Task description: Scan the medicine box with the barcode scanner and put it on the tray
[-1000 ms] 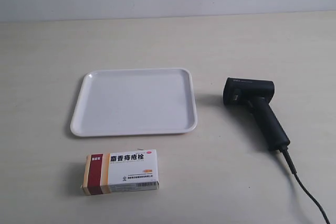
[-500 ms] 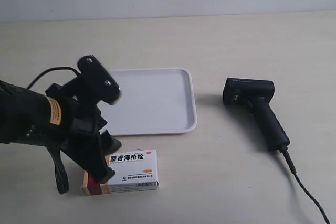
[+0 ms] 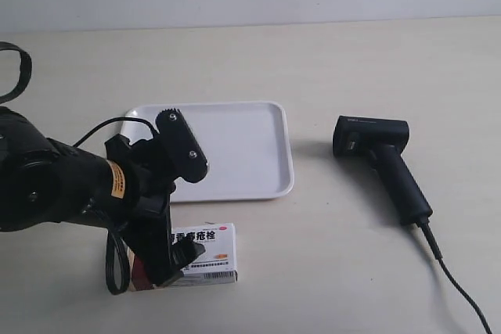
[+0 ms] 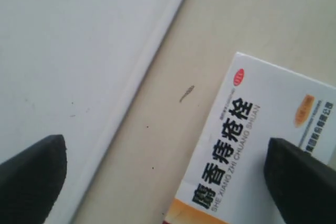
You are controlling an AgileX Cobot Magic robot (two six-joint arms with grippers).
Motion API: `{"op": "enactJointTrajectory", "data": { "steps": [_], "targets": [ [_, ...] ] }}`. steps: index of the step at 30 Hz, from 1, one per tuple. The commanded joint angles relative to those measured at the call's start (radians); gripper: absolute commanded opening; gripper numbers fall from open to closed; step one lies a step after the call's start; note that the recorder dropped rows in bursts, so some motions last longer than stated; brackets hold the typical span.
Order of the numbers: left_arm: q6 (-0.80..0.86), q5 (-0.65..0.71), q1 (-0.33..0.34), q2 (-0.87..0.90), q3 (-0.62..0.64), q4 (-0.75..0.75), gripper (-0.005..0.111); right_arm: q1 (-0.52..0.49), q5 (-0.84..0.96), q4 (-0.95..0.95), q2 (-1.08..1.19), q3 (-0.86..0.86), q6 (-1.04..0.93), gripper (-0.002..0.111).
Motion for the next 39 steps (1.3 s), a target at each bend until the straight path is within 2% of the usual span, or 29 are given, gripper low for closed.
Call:
{"op": "enactJointTrajectory", "data": {
  "steps": [1, 8, 11, 15, 24, 27, 30, 34, 39],
  "targets": [
    [0.015, 0.018, -0.03, -0.017, 0.01, 0.003, 0.095, -0.006, 0.001, -0.004, -0.007, 0.004, -0.009, 0.0],
    [0.038, 0.056, -0.097, -0.165, 0.01, 0.003, 0.094, -0.006, 0.005, -0.004, -0.007, 0.004, -0.009, 0.0],
    [0.045, 0.022, -0.12, -0.173, 0.036, 0.003, 0.094, -0.006, 0.008, -0.004, -0.007, 0.004, -0.009, 0.0],
    [0.045, -0.047, -0.12, -0.119, 0.078, 0.003, 0.094, -0.006, 0.01, -0.004, -0.007, 0.004, -0.009, 0.0],
    [0.032, -0.114, -0.12, 0.023, 0.078, 0.001, 0.093, -0.006, 0.017, -0.004, -0.007, 0.004, -0.009, 0.0],
    [0.017, -0.118, -0.12, 0.053, 0.078, 0.001, 0.078, -0.006, 0.017, -0.004, -0.007, 0.004, -0.009, 0.0],
    [0.008, -0.118, -0.12, 0.063, 0.078, 0.001, 0.049, -0.006, 0.022, -0.004, -0.007, 0.004, -0.009, 0.0],
    [0.011, -0.114, -0.12, 0.024, 0.061, 0.001, 0.002, -0.006, 0.016, -0.004, -0.007, 0.004, -0.009, 0.0],
    [0.063, -0.06, -0.116, -0.152, -0.019, 0.039, 0.0, -0.006, -0.021, 0.055, -0.007, 0.004, -0.013, 0.0]
  ]
}}
